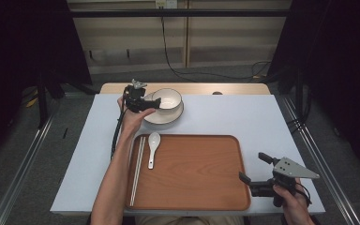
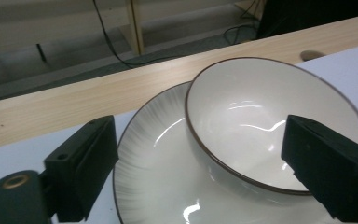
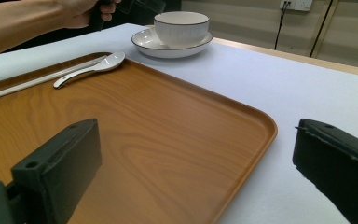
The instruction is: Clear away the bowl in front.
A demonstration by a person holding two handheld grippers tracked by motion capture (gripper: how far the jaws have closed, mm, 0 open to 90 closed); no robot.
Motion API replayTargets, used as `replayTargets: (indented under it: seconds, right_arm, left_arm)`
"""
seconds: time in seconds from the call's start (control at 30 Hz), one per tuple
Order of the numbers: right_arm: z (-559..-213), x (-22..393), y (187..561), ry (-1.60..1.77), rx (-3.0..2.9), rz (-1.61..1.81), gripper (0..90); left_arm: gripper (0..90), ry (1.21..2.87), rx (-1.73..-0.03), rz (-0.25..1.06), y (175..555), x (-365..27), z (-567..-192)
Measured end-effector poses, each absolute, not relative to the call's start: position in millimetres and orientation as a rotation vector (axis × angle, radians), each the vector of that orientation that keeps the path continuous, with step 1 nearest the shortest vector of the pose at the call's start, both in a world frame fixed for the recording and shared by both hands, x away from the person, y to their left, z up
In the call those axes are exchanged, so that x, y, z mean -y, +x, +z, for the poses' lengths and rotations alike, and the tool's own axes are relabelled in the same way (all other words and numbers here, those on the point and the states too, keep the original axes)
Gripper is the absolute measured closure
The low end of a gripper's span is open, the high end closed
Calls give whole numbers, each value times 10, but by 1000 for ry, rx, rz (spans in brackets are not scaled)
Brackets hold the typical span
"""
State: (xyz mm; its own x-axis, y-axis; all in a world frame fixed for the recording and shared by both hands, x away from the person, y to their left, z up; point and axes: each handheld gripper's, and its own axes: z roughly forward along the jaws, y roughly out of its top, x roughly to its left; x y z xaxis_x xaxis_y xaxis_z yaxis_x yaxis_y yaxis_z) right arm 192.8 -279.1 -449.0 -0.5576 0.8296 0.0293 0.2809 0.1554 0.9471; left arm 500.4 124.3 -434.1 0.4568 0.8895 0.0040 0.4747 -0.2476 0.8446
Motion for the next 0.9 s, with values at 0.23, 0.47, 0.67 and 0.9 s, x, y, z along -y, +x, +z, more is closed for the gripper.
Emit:
replayTargets:
  seconds: [0.23,0.47,0.67,0.9]
  right_arm:
    - [-4499,2798,1936,1062,-1931,1408,7]
    - [-4500,2796,1936,1060,-1930,1412,7]
    - [-4500,2798,1941,1064,-1931,1418,7]
    - [-4503,2792,1939,1059,-1935,1414,7]
  left_arm:
    - [185,1884,-1207,552,5124,-1216,-4392]
    - [254,1966,-1294,583,5182,-1192,-4430]
    - [362,2023,-1289,558,5196,-1183,-4387]
    - [471,2080,-1311,505,5205,-1211,-4399]
